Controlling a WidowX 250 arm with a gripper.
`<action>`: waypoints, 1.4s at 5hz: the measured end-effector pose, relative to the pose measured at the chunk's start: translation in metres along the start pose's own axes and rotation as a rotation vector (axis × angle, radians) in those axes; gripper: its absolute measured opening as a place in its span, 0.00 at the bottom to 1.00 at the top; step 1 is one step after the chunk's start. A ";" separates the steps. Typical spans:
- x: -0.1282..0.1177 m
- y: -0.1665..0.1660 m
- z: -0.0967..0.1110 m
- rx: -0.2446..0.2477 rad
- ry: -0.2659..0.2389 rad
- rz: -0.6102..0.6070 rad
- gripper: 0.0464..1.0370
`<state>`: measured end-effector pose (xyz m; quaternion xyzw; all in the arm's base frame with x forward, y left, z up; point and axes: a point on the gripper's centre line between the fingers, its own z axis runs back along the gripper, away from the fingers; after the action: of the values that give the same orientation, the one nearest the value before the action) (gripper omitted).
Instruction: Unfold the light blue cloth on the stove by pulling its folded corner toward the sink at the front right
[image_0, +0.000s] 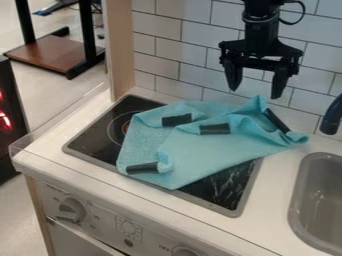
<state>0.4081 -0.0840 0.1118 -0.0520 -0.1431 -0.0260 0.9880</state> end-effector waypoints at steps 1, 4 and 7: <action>-0.007 0.001 -0.013 0.006 0.039 0.003 0.96; -0.023 0.031 -0.035 0.168 0.044 -0.046 0.96; -0.029 0.052 -0.066 0.248 0.136 -0.017 0.96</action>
<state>0.4026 -0.0386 0.0362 0.0738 -0.0783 -0.0200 0.9940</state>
